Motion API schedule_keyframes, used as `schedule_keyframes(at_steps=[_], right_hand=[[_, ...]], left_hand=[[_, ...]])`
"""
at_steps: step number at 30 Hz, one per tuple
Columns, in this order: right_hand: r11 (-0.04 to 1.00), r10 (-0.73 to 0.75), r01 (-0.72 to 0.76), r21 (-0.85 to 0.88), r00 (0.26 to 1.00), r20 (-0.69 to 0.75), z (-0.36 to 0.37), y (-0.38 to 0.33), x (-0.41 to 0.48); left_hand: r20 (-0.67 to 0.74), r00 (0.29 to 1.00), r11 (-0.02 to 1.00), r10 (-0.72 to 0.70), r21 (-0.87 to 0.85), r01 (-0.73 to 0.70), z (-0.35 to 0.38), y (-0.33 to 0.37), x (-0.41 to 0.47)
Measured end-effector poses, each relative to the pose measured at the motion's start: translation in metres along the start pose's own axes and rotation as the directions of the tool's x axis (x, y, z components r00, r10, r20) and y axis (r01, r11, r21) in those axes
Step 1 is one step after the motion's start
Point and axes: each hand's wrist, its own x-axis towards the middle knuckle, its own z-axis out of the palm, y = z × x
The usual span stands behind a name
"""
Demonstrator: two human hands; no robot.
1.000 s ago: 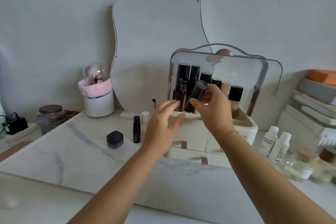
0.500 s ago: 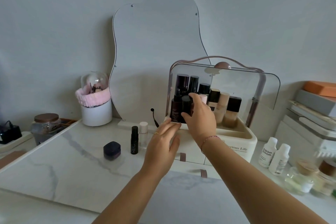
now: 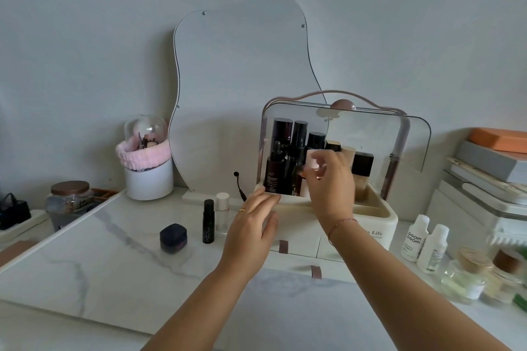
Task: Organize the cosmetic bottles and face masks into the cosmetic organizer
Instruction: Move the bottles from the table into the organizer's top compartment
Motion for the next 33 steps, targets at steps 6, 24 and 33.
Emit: schedule_keyframes(at_steps=[6,24,33], right_hand=[[0.955,0.294,-0.263,-0.135,0.885,0.36,-0.008,0.019,0.009],[0.965,0.045,-0.006,-0.262,0.989,0.144,0.007,-0.008,0.0],[0.937,0.158,-0.086,-0.337,0.969,0.192,0.007,-0.015,0.011]], left_hand=[[-0.022,1.0,1.0,0.015,-0.007,-0.015,0.003,-0.002,0.0],[-0.011,1.0,1.0,-0.005,-0.011,0.005,0.005,0.0,-0.001],[-0.023,1.0,1.0,0.0,-0.004,0.0,0.006,-0.001,-0.002]])
